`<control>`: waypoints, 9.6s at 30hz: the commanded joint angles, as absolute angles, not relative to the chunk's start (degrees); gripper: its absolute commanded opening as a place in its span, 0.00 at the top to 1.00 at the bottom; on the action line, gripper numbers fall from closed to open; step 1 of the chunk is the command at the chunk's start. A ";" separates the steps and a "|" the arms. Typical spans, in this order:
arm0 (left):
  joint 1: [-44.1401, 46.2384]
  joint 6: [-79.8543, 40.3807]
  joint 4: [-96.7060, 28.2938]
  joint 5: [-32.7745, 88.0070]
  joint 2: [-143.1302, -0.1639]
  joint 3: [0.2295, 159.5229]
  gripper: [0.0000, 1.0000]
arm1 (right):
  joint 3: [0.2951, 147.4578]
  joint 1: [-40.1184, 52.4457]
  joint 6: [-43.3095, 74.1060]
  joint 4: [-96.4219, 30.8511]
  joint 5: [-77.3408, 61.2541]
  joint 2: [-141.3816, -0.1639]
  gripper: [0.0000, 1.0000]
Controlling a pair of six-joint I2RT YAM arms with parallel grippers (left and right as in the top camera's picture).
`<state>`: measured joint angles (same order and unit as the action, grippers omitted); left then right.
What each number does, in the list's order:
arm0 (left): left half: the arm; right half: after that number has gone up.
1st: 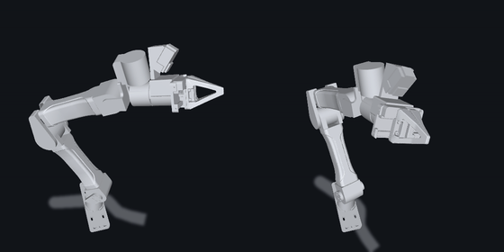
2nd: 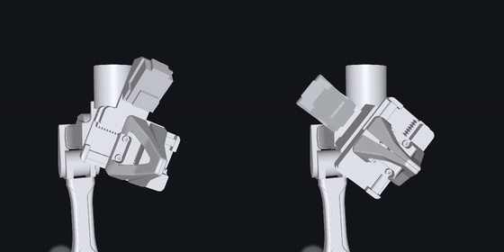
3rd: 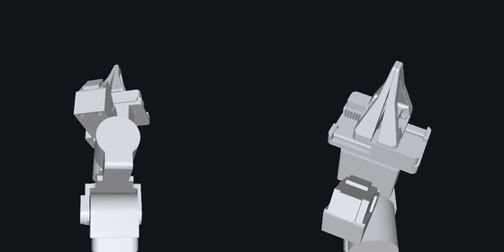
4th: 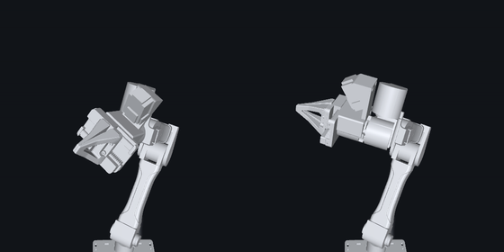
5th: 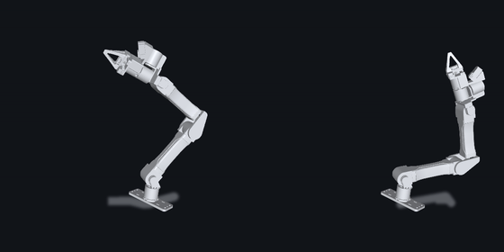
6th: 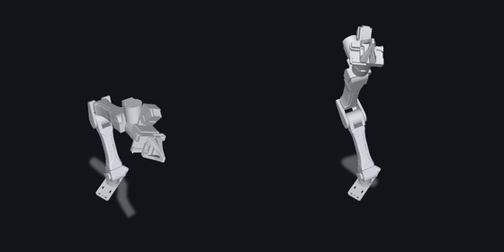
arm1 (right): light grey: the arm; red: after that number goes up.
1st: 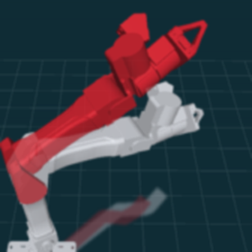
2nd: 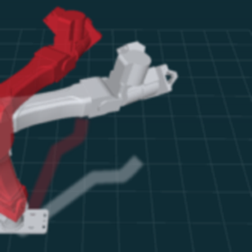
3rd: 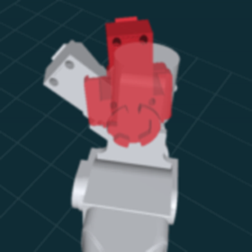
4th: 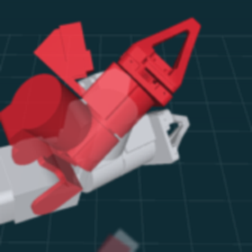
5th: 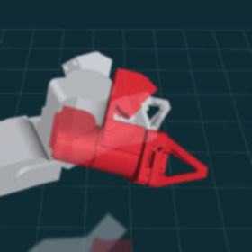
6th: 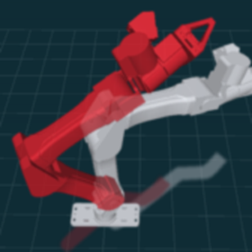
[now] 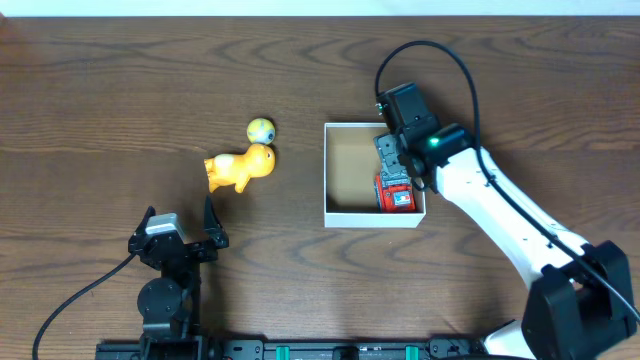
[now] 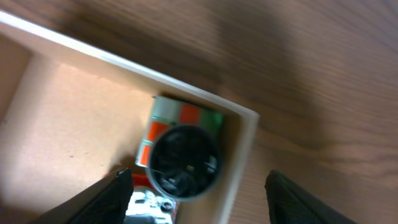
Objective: Pack container
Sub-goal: 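Release the wheel in the box and raise the right gripper aside, then move the left gripper to the orange duck and grasp it, then carry the duck with the left gripper into the box's left side and release, then move the left gripper to the yellow-blue ball and grasp it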
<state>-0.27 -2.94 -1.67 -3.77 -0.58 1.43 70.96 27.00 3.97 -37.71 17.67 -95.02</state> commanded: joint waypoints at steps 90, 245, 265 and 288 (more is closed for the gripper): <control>0.34 -0.03 -36.77 20.29 -86.39 57.98 0.02 | 72.42 15.25 10.68 -44.60 19.05 -90.65 0.01; 13.67 0.67 -10.70 -4.80 -87.13 57.23 0.12 | 72.42 15.25 10.68 -44.60 19.05 -90.65 0.01; 12.53 6.68 3.36 -4.78 -106.94 57.23 0.08 | 72.42 15.25 10.68 -44.60 19.05 -90.65 0.01; 12.14 6.28 -7.51 -4.71 -92.95 57.23 0.90 | 72.42 15.25 10.68 -44.60 19.05 -90.65 0.01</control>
